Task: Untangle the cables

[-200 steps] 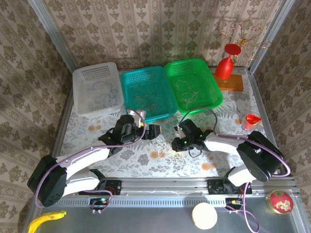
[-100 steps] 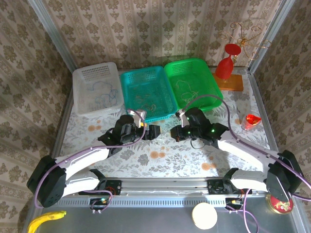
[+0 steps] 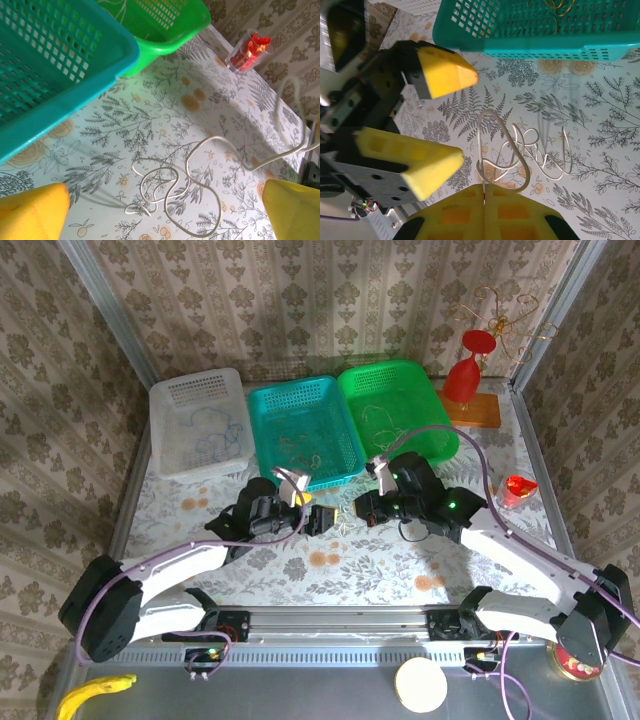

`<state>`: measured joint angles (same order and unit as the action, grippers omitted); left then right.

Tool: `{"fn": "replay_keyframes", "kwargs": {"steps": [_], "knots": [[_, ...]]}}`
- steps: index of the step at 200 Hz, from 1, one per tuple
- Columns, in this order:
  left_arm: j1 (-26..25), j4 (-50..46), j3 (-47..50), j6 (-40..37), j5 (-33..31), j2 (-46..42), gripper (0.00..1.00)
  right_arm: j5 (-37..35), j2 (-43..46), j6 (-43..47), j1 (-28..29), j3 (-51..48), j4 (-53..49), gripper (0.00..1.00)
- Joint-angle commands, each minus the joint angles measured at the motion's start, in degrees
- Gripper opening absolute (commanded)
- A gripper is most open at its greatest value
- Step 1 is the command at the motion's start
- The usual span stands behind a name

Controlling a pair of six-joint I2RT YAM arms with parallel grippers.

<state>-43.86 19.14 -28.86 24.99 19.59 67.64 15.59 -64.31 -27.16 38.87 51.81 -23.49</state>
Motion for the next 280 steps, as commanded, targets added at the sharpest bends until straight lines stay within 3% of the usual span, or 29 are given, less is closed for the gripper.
{"fn": "replay_keyframes", "kwargs": {"steps": [1,47,90,110,124,159,181,245,280], "knots": [[-0.6,3.9,0.9,-1.7,3.6,2.0,1.00,0.0,1.3,0.4,-0.2,1.9,-1.9,0.00],[-2.7,6.3,-1.0,-2.4,5.6,7.0,1.00,0.7,0.9,-0.1,-0.1,2.3,-1.2,0.00],[-4.6,8.1,-2.3,-2.9,3.6,11.3,1.00,1.7,1.0,-0.7,-0.2,2.7,-0.7,0.00],[-5.1,8.6,-2.8,-3.3,1.7,12.9,0.92,2.1,1.5,-1.1,-0.1,2.9,-0.4,0.00],[-5.2,9.1,-3.0,-3.6,0.7,13.6,0.79,2.3,1.9,-1.2,-0.1,3.0,-0.6,0.00],[-5.2,10.0,-3.1,-4.0,0.3,14.6,0.25,2.3,3.0,-1.0,-0.2,3.7,-2.1,0.00],[-4.9,10.6,-2.0,-3.6,0.2,14.5,0.00,2.9,3.6,0.7,-1.0,5.8,-4.3,0.00],[-2.8,13.6,5.5,-0.6,-0.7,10.3,0.00,7.4,6.2,4.4,-13.1,14.2,-10.1,0.00],[-1.9,13.9,8.5,0.2,-0.9,8.7,0.00,8.8,6.6,4.8,-16.7,19.2,-10.2,0.00]]}}
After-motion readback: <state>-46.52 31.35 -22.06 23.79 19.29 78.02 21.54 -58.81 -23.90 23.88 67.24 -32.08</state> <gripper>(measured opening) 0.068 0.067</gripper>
